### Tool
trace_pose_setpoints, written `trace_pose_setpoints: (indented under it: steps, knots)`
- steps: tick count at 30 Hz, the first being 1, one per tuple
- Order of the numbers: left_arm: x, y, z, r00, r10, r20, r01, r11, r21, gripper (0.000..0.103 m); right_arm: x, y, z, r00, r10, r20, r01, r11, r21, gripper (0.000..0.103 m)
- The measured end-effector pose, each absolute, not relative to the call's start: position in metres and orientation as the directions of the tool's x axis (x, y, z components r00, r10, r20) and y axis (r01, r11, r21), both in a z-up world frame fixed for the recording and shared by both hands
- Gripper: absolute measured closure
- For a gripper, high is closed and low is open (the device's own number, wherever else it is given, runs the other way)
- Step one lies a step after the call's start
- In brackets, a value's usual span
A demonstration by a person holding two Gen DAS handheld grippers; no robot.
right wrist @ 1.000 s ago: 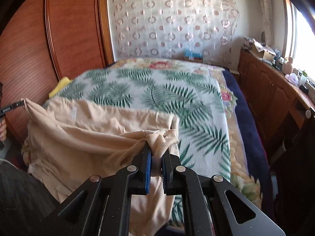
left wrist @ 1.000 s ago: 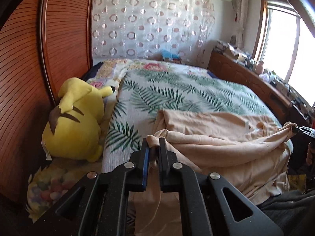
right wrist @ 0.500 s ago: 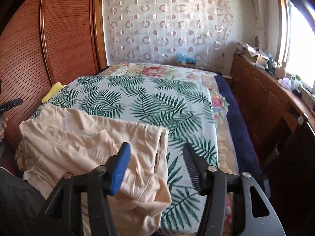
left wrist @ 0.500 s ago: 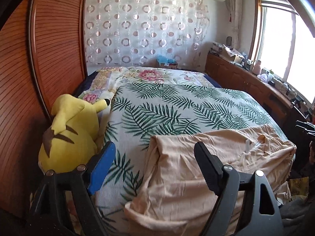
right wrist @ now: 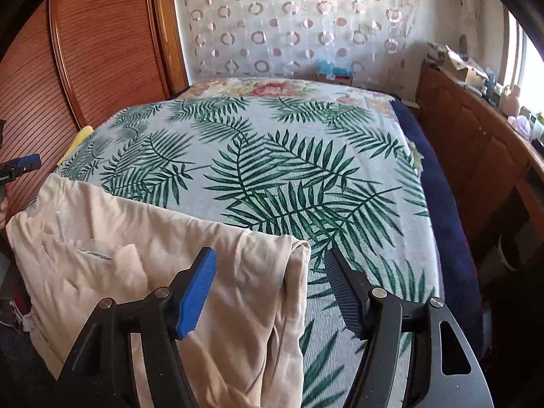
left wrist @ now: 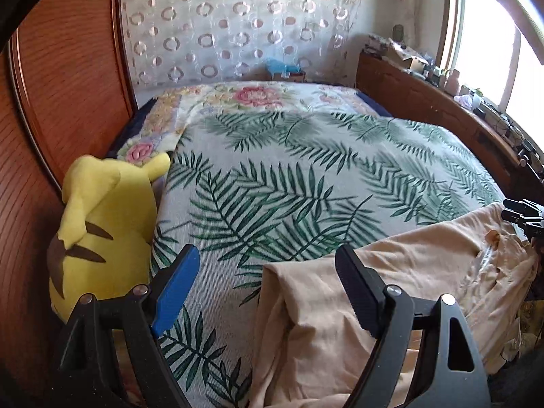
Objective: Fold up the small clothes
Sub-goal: 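Open both grippers and withdraw from the folded shirt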
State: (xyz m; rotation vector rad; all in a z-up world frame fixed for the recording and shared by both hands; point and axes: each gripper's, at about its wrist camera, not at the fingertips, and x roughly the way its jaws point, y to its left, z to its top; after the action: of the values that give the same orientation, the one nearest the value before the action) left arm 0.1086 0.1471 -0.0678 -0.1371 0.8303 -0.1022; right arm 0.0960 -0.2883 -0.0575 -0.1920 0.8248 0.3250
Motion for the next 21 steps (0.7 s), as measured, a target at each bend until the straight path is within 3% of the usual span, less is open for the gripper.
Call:
trace_pose_setpoints:
  steps: [10,21]
  knots:
    - [0.111,0.146,-0.106,0.606,-0.156,-0.78,0.015,0.983,-0.185,0.021,0.105,-0.29,-0.074,0.612,0.214,-0.761,-0.361,0.932,-0.028,0.035]
    - [0.112,0.143,-0.108,0.604,-0.144,-0.784,0.02,0.986,-0.166,0.02,0.108,-0.285,-0.082,0.616,0.2,-0.762,-0.362,0.931,-0.049,0.034]
